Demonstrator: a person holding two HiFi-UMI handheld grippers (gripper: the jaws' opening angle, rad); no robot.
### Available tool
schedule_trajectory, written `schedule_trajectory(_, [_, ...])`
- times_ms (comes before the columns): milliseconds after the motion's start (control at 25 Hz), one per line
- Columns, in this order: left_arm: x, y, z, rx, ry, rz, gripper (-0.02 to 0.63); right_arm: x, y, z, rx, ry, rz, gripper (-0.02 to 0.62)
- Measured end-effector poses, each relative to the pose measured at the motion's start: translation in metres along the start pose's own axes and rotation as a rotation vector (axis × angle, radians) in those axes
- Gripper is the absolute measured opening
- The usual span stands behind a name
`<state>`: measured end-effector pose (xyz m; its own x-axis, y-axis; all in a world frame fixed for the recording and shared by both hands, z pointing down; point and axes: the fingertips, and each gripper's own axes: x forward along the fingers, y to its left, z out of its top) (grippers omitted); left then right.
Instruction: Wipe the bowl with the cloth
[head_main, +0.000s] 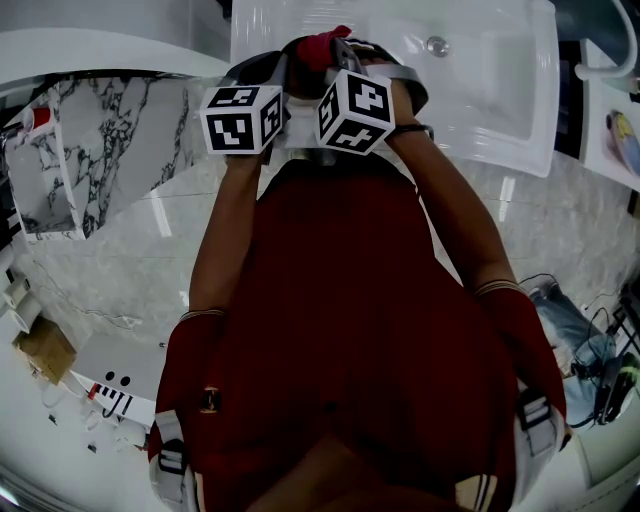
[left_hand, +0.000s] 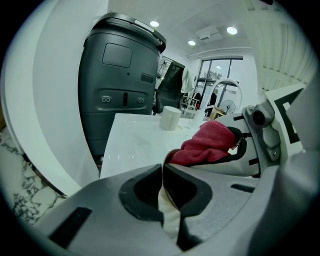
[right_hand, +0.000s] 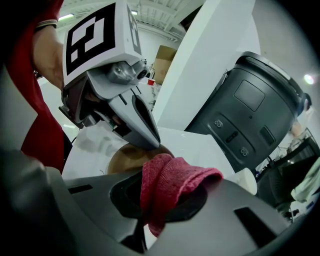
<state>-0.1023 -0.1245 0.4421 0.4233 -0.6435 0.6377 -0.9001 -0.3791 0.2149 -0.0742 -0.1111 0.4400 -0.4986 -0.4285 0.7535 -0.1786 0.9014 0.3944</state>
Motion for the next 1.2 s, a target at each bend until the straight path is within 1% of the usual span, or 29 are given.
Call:
schedule_trajectory(720, [-0.005, 0.001, 0.014, 0.027, -0.095, 0.021, 0.021, -0.007, 0.006, -0.013, 0.135, 0.040, 0.030, 0.029])
schedule_trajectory(1200, [-0.009, 0.001, 0.022, 0.023, -0.146, 0.030, 0.021, -0.011, 0.019, -0.010, 0.168, 0.039, 0.073, 0.029])
